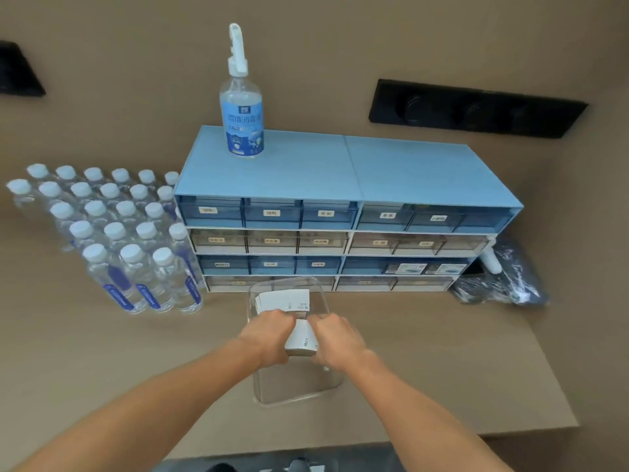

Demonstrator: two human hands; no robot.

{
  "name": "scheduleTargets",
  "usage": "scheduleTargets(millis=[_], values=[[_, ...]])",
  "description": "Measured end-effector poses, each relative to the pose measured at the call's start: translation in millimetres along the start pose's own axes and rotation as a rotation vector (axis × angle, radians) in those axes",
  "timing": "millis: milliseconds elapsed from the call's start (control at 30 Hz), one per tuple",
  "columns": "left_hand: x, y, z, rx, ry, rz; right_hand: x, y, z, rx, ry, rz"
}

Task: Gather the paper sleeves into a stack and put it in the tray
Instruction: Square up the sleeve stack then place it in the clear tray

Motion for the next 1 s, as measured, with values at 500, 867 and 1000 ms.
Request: scheduleTargets(millis=[500, 867, 1000], values=[[-42.8, 24.3, 31.9, 0.197, -0.079, 0.075, -47.3, 48.0, 10.2, 0.13, -0.055, 0.132], [-59.6, 43.8, 36.4, 0.261, 0.053, 0.109, -66.8, 71.5, 20.4, 0.218, -0.265, 0.147], [-64.8, 44.3, 39.2, 0.274, 0.015, 0.118, -68.6, 73.7, 22.2, 0.235, -0.271, 0.152]])
Point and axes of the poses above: each hand's wrist, its own y-axis towards the middle knuckle, its own x-axis out of the back of the hand, z = x × y, the point moved 8 cm from there along y, towards the middle knuckle, and after that the axes turned 12 degrees about -y, right-handed, at the moved point
